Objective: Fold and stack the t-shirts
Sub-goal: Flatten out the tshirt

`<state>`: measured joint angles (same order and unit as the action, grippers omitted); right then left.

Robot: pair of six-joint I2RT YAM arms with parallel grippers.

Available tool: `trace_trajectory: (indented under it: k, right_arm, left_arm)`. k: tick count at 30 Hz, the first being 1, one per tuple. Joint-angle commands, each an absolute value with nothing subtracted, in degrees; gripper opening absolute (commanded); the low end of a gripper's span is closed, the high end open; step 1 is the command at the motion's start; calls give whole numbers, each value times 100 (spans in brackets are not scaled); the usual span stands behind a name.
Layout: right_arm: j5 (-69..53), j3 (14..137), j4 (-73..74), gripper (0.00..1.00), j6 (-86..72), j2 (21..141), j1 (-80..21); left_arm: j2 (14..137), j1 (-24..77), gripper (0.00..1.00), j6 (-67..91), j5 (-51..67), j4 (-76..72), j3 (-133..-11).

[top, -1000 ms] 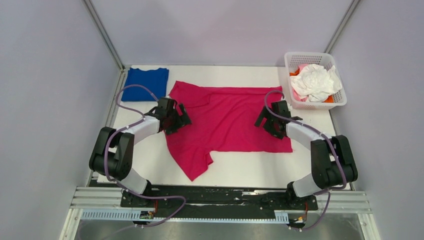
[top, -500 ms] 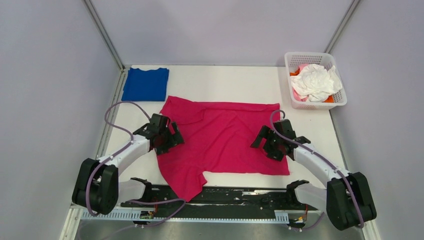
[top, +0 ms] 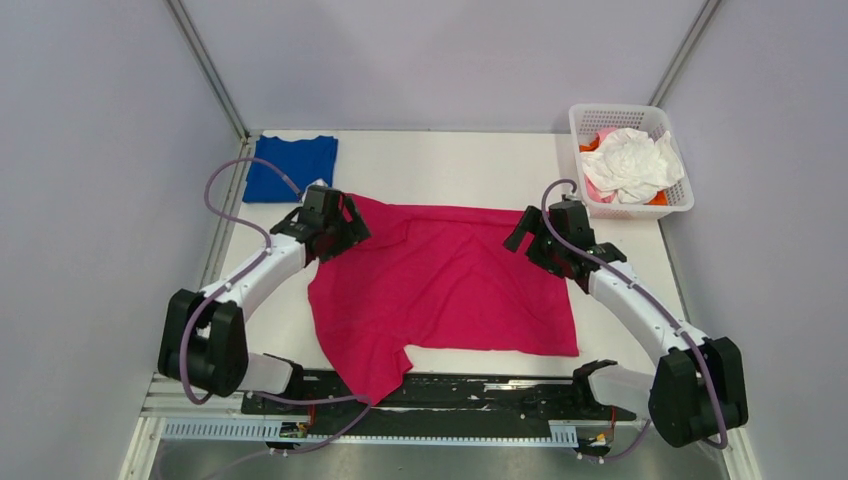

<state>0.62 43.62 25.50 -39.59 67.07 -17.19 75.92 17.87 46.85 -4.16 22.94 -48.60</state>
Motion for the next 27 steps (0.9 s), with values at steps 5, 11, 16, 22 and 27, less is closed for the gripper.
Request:
trace_trajectory:
  k: [5,11,16,22,27]
  right_arm:
    - [105,4586,2032,100,-3724,7184,-1304]
    - [95,4616,1934,100,-3672,7358,-974]
    - [-88,4619,1896,100,-3631,7487,-842]
    - [-105,4615,1890,100,-3620,7526,-716]
    - [-131,4588,1891,100,-3612,7489,-666]
  left_arm:
    - [9134,1439,70,4388,-778,1884,-5851]
    - [9703,1356,62,4303,-842,1975,-6227]
    - [9952,1345,53,4296,-775,1966,-6362]
    - [10202,1345,50,4284,-811,2037,-6457]
    - [10207,1338,50,4254,-833,2246,-6513]
